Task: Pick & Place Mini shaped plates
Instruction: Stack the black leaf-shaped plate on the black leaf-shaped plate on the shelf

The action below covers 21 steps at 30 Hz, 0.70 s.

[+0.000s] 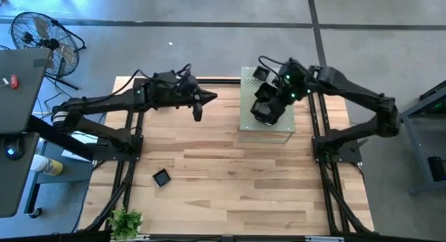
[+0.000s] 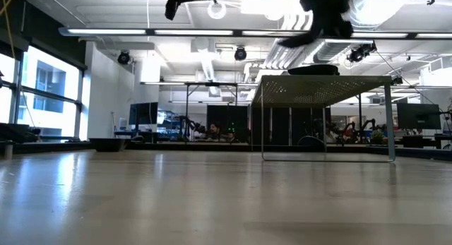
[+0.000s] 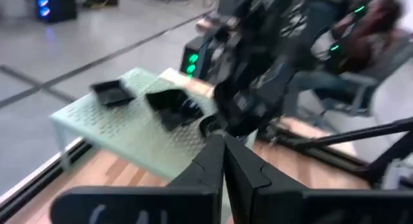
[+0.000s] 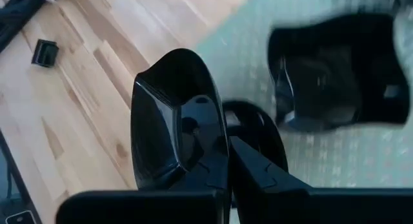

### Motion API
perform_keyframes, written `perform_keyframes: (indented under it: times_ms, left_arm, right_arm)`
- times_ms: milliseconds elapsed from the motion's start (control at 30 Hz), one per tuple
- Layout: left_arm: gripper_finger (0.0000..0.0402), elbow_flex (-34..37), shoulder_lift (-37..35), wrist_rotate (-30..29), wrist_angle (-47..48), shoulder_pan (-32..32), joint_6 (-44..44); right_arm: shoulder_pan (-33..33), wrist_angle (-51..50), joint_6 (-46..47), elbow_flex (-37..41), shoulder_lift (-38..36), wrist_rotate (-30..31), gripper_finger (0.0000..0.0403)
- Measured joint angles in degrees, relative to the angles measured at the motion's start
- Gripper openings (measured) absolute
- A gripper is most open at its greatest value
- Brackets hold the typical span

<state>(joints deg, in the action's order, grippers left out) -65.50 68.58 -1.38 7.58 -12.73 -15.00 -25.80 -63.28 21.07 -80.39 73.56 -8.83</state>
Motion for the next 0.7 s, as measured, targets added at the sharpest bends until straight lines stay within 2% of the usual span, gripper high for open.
perform_keyframes:
  times_ms: [100, 267, 500, 700]
  left_arm:
    - [0.0015, 2.6, -0.8, 1.6, -3.8, 0.0, -0.5]
    - [0.0006, 4.6, -0.9, 1.9, -4.0, 0.0, -1.8]
    - [0.0004, 5.0, -0.9, 1.9, -3.1, 0.0, -2.4]
    - [0.0004, 5.0, -0.9, 2.1, -1.5, 0.0, -2.8]
  right_arm:
    - [-1.9, 2.9, 0.8, 7.5, -3.0, -1.9, 0.0003]
    - [-4.4, 5.8, -0.3, 13.8, -4.0, -4.6, 0.0006]
    - [-4.6, 8.2, -0.5, 15.8, -4.0, -4.2, 0.0017]
    - [-4.6, 7.8, -0.5, 15.5, -4.5, -3.1, 0.0070]
